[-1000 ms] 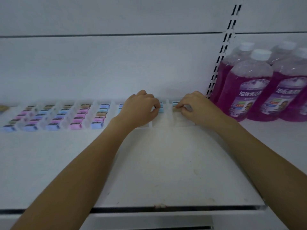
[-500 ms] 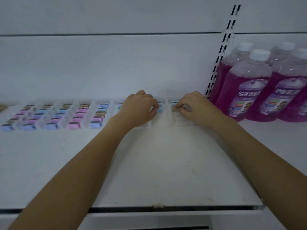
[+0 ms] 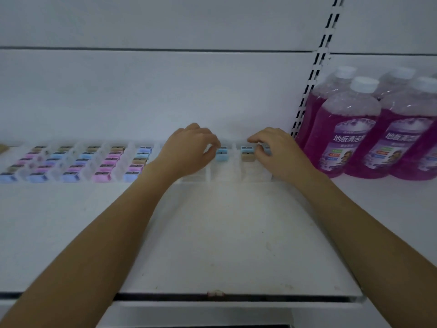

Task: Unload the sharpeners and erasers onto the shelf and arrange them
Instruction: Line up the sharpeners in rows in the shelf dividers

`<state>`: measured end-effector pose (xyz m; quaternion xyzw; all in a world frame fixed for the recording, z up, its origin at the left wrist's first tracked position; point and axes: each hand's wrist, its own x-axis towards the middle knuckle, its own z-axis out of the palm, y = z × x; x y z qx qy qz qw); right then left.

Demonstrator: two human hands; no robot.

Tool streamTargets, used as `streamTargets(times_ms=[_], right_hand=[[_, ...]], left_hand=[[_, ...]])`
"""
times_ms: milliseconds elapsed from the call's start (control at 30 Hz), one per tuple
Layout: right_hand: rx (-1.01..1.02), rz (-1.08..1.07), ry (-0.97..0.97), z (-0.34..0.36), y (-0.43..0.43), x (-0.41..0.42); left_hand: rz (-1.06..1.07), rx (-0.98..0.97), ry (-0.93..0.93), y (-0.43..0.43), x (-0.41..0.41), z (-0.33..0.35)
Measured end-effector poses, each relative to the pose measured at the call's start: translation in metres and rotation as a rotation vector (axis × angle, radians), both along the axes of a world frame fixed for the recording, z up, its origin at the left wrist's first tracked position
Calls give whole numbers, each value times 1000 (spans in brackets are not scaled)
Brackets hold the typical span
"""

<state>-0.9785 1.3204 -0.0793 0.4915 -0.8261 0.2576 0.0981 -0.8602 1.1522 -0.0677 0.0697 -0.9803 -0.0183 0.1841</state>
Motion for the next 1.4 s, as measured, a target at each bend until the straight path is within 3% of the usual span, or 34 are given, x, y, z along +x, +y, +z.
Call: streamTargets(times_ms=[200,467,600,733,1067,1400], right_hand=[[-108,84,5,12,-9,22],[21,298,122,27,-65,115],[54,387,148,25,-108,185],[35,462,128,19,-155,253],[187,472,-2,20,-270,353],[298,349,-55,1,-369,342]], left_hand=[[78,77,207,-20,23,28],[198,-106,99,-89,113,63],[268,-194,18,-131,187,88],[363,-220,51,-174,272,110],[579,22,49,-262,417,74],[482,233,-136,-339,403,14]])
